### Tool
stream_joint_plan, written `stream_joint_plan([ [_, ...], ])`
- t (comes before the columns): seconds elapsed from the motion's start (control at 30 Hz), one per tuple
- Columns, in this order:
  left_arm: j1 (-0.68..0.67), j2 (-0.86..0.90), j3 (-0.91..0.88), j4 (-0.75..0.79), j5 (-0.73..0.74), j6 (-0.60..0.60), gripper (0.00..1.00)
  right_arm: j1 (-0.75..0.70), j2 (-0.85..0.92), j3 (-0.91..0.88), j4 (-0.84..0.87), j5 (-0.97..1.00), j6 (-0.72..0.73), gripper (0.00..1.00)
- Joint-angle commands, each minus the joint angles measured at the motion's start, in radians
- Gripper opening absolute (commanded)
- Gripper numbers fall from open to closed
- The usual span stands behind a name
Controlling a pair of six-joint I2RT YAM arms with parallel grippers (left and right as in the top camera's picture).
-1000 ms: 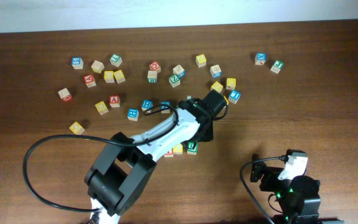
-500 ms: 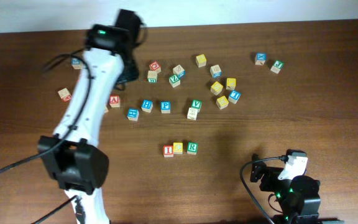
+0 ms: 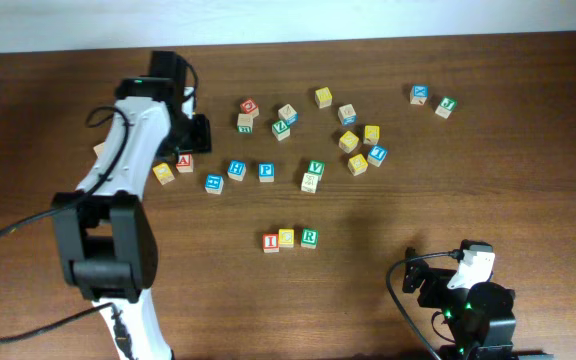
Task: Spell out ICRA
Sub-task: 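Reach the left gripper to the red A block and grasp it, then carry the red A block and place it right of the green R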
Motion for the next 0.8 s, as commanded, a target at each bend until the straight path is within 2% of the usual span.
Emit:
stream_joint_plan([
  [0.0, -0.006, 0.108, -0.008, 0.005, -0.117, 0.025, 0.62, -0.006, -0.005, 0.003, -0.002, 0.012, -0.003, 0.98],
  [0.07, 0.011, 0.132, -0.008, 0.01, -0.154, 0.025, 0.61, -0.006, -0.005, 0.003, -0.002, 0.012, -0.003, 0.98],
  [0.23, 0.035, 0.131, -0.008, 0.032, -0.127, 0.026, 0.63, -0.006, -0.005, 0.003, -0.002, 0.012, -0.003, 0.98],
  [0.4, 0.034, 0.153, -0.008, 0.035, 0.015, 0.026, 0.52, -0.006, -0.005, 0.003, -0.002, 0.012, -0.003, 0.98],
  [0.53, 0.035, 0.185, -0.008, 0.035, -0.018, 0.026, 0.4, -0.006, -0.005, 0.003, -0.002, 0.012, -0.003, 0.98],
  [0.6, 0.035, 0.185, -0.006, 0.035, -0.061, 0.026, 0.4, -0.006, -0.005, 0.003, -0.002, 0.012, -0.003, 0.98],
  [0.77, 0.035, 0.185, 0.008, 0.037, -0.063, 0.026, 0.33, -0.006, -0.005, 0.003, -0.002, 0.012, -0.003, 0.98],
])
